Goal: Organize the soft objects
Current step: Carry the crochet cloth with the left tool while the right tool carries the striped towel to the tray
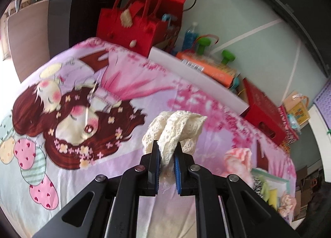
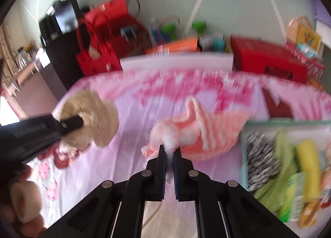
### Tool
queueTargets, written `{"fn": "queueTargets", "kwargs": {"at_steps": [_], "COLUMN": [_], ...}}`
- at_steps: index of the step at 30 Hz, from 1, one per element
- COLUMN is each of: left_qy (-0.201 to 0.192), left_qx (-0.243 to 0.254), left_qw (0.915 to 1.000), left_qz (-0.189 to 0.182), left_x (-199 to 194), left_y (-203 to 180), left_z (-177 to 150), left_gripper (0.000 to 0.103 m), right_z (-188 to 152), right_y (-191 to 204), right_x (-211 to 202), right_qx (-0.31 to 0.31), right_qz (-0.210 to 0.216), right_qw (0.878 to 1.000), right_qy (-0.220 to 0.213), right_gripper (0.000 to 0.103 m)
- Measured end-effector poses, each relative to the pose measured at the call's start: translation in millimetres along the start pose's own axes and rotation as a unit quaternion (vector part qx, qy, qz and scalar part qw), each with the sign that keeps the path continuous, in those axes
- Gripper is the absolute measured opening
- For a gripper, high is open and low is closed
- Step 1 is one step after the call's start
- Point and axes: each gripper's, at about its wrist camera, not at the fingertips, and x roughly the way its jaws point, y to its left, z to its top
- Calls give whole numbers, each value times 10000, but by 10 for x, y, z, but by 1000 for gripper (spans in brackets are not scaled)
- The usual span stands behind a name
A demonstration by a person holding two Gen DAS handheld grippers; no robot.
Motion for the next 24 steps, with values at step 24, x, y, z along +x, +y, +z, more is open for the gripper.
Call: {"fn": "queueTargets", "kwargs": {"at_steps": [24], "left_qy": [-944], "left_qx": [1660], "left_qw": [9612], "left_qz": [-1988], "left_x": [-871], "left_y": [-1199], "left_z": [-328], "left_gripper": [12], "right_z": [183], "right_y": [-1243], "right_x": [-1833], "right_qx": [1300], "right_qz": [-1349], "right_qw": [9584], "right_qy": [-2155], "right_gripper": [7]}}
